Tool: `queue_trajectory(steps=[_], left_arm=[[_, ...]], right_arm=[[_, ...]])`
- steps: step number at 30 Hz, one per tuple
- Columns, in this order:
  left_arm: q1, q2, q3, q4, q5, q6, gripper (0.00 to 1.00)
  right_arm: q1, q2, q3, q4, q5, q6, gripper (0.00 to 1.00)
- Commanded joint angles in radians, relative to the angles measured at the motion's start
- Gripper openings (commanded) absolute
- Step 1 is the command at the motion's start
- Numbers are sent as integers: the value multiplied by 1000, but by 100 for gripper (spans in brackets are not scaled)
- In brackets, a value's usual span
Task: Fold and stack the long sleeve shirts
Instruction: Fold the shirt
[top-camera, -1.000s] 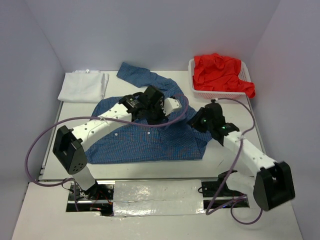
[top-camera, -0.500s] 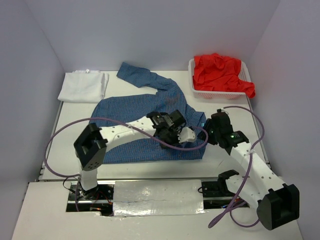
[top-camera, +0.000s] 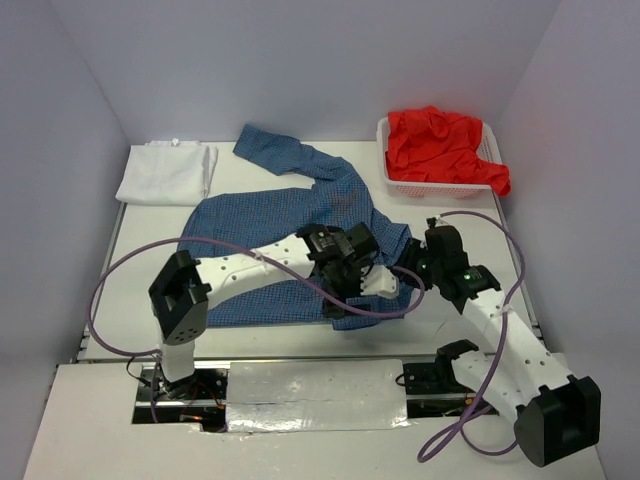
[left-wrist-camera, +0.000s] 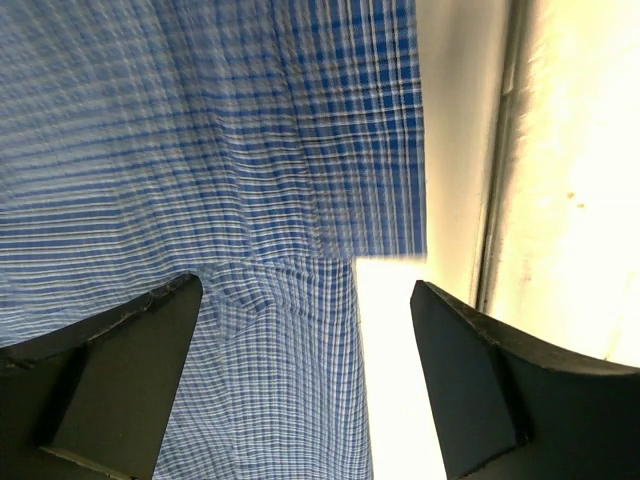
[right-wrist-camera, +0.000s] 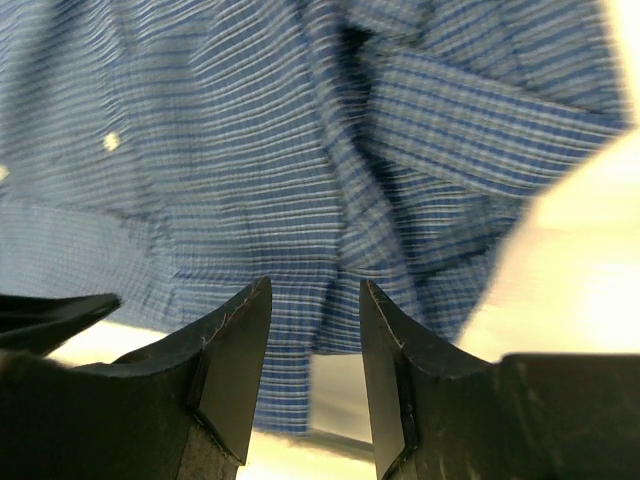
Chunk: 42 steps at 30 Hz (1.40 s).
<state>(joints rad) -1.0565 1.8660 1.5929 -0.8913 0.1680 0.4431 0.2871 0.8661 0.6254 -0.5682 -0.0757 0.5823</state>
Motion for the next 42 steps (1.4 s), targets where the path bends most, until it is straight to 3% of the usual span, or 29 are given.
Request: queue_trajectory(steps=[1, 3, 6, 11, 13, 15, 18, 22, 26, 29, 31, 35, 36, 37, 40, 42], left_arm=[[38, -108, 87, -49, 105, 49, 99], [61, -129, 84, -38, 119, 48, 99], [69, -149, 1, 12, 32, 69, 99], [18, -177, -120, 72, -54, 130, 95], [-34, -205, -181, 94, -80, 192, 95], [-84, -218, -240, 136, -108, 239, 95], [-138, -226, -312, 227, -136, 269, 94], [-178, -225, -422, 399, -163, 270, 93], [-197, -186, -476, 520, -209, 258, 87], [-201, -154, -484, 589, -245, 232, 79], [-206, -130, -481, 606, -268, 212, 68], [-208, -122, -473, 594, -259, 195, 43], [-209, -123, -473, 588, -257, 195, 31], [-209, -120, -470, 580, -251, 197, 26], [-208, -123, -459, 545, -242, 201, 2], [-208, -133, -453, 528, -237, 201, 0]], right_arm=[[-6, 30, -38, 92, -156, -19, 48], [-3, 39, -65, 113, -228, -10, 47], [-5, 2, -93, 82, -256, 7, 48], [0, -58, -191, 94, -320, 92, 49], [6, -78, -226, 117, -358, 120, 52], [12, -90, -272, 134, -390, 151, 63], [21, -108, -311, 157, -398, 163, 67], [21, -122, -360, 239, -410, 204, 67], [23, -93, -382, 289, -432, 223, 60], [24, -58, -382, 292, -450, 205, 55], [23, -58, -375, 277, -452, 189, 52], [23, -59, -362, 257, -461, 173, 24], [23, -61, -354, 231, -457, 166, 20], [23, -62, -342, 217, -454, 151, 15], [24, -87, -314, 153, -435, 123, 8], [24, -98, -303, 117, -438, 96, 3]])
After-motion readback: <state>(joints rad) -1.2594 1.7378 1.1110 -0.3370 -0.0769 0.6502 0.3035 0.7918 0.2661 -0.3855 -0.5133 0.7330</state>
